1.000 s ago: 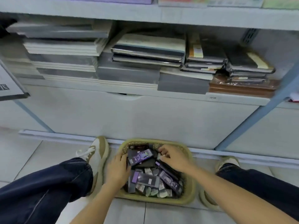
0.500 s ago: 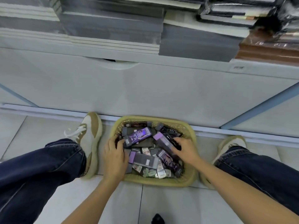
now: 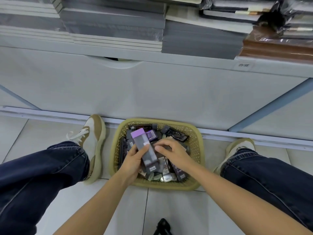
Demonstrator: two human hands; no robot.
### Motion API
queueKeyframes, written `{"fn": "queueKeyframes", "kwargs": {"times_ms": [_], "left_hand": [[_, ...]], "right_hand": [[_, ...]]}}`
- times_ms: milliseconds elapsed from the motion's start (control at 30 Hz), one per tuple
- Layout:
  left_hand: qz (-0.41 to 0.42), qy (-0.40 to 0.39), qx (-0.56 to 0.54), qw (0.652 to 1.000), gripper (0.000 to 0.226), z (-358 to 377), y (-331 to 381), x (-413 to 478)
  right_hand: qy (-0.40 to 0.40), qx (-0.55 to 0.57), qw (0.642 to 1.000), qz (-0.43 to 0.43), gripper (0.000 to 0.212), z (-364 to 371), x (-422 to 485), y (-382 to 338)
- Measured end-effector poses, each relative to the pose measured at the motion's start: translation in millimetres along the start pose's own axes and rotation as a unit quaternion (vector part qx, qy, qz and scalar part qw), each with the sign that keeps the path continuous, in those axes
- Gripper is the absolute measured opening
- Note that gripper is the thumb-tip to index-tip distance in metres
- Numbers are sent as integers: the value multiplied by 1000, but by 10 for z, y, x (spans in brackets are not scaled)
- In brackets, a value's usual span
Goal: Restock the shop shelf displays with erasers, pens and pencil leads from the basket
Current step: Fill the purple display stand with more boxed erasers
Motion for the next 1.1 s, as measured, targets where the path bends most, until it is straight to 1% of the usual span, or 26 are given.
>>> {"fn": "queueKeyframes", "kwargs": {"times_ms": [67, 133, 200, 267, 333, 400, 467, 533, 600, 667, 767, 867, 933, 1000, 1033, 1100], "left_hand": [[28, 41, 6, 999, 28, -115, 52, -29], [53, 75, 25, 995, 23, -232, 109, -71], [58, 85, 43, 994, 22, -316, 141, -105], [53, 80, 40, 995, 22, -354, 142, -128], [54, 83, 51, 994, 21, -366, 137, -136], [62, 85, 72, 992, 22, -364, 139, -130], [68, 84, 82, 991, 24, -351, 151, -130], [70, 86, 88, 990, 29, -340, 178, -132], [78, 85, 97, 989, 34, -297, 227, -135], [93, 82, 95, 988, 33, -234, 287, -148], [97, 73, 71, 990, 26, -103, 407, -184], [106, 43, 35, 993, 24, 94, 596, -254], [126, 44, 17, 991, 19, 207, 761, -322], [144, 59, 28, 987, 18, 291, 934, -404], [150, 68, 42, 985, 18, 330, 1015, -454], [159, 75, 64, 982, 13, 399, 1159, -573]], "right_hand": [[8, -40, 999, 23, 20, -15, 15, 98], [-20, -86, 994, 71, 30, 32, 23, 235], [-50, -162, 979, 112, 43, 136, 25, 376], [-49, -230, 965, 112, 47, 247, 33, 462], [-37, -231, 966, 111, 42, 318, 50, 511], [-34, -192, 971, 137, 37, 308, 65, 518], [-48, -158, 974, 152, 30, 219, 75, 481], [-62, -120, 982, 135, 21, 62, 71, 396], [-57, -96, 989, 97, 14, -140, 55, 251], [-19, -85, 995, 56, 9, -339, 36, 51], [57, -41, 997, 12, 7, -551, 8, -271], [51, -11, 998, -16, 4, -602, -37, -542], [42, -1, 998, -41, 9, -622, -99, -678], [29, -1, 997, -65, 23, -634, -179, -788], [26, -28, 997, -74, 35, -625, -230, -850], [22, -157, 984, -88, 54, -574, -324, -981]]}}
Point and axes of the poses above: each hand's wrist, its own x-axis towards the middle knuckle, its own z-axis out of the palm, y = z × x, the point moved 2 cm from there along x, towards the middle knuckle, and after that the axes turned 8 degrees about -y, right-handed, at the moved point
